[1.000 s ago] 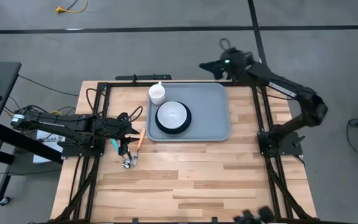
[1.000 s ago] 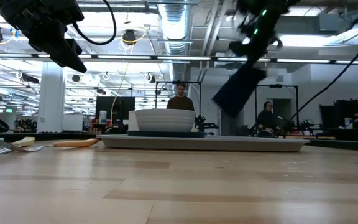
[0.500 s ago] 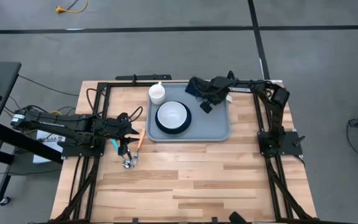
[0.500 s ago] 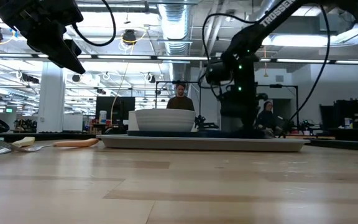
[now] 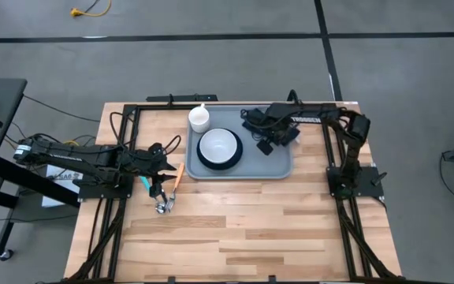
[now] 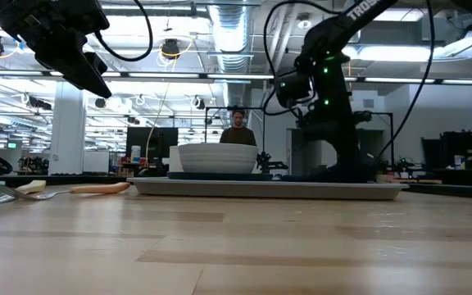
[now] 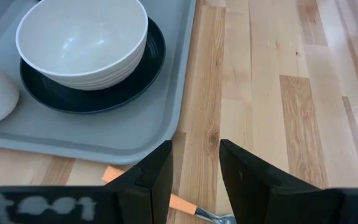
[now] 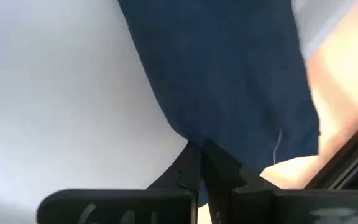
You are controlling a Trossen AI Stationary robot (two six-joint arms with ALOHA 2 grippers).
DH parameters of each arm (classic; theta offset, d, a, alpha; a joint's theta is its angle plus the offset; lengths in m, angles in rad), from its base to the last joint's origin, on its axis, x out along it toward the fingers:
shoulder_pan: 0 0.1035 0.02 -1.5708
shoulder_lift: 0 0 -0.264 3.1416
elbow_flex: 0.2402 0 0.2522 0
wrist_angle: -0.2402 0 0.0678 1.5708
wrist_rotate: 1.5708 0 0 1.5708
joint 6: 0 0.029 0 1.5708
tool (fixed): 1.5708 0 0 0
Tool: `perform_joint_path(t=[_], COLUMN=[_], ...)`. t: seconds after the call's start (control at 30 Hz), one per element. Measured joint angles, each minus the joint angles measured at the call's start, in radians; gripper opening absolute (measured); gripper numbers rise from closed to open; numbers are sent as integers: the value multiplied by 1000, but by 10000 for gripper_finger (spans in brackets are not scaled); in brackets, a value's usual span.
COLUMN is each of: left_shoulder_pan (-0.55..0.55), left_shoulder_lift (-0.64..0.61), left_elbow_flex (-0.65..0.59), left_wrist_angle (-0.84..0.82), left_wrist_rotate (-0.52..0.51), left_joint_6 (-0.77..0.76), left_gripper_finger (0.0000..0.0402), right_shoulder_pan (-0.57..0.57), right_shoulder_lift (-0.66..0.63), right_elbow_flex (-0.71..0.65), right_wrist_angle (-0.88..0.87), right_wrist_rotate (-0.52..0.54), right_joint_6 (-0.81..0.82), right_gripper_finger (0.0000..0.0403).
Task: Set up tray
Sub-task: Put the dark blue table napkin to the right of the dark blue plate on the gray table tray
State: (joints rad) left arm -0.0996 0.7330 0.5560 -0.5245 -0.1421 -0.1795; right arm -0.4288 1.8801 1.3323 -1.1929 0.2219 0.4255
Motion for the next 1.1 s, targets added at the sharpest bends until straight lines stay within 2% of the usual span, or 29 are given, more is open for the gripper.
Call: perform_joint_path(t=[0.27, 0.7, 0.83, 0.93, 1.1], left_shoulder_pan=[0, 0, 0, 0, 0], left_shoulder_lift=[0, 0, 0, 0, 0], left_elbow_flex=[0, 0, 0, 0, 0], left_wrist_angle=[0, 0, -1, -6, -10], left_wrist_rotate=[-2, 0, 6, 5, 5], left_joint_6=[0, 0, 0, 0, 0], left_gripper_finger=[118, 118, 118, 118, 118], right_shoulder_pan=[59, 102, 108, 109, 115], right_shoulder_lift=[5, 5, 5, 5, 5], right_elbow_flex=[0, 0, 0, 0, 0], right_wrist_angle=[26, 240, 261, 247, 235], right_wrist_rotate=[-168, -328, -348, -351, -352], right_joint_6=[57, 108, 98, 58, 27], right_gripper_finger=[0, 0, 2, 16, 65])
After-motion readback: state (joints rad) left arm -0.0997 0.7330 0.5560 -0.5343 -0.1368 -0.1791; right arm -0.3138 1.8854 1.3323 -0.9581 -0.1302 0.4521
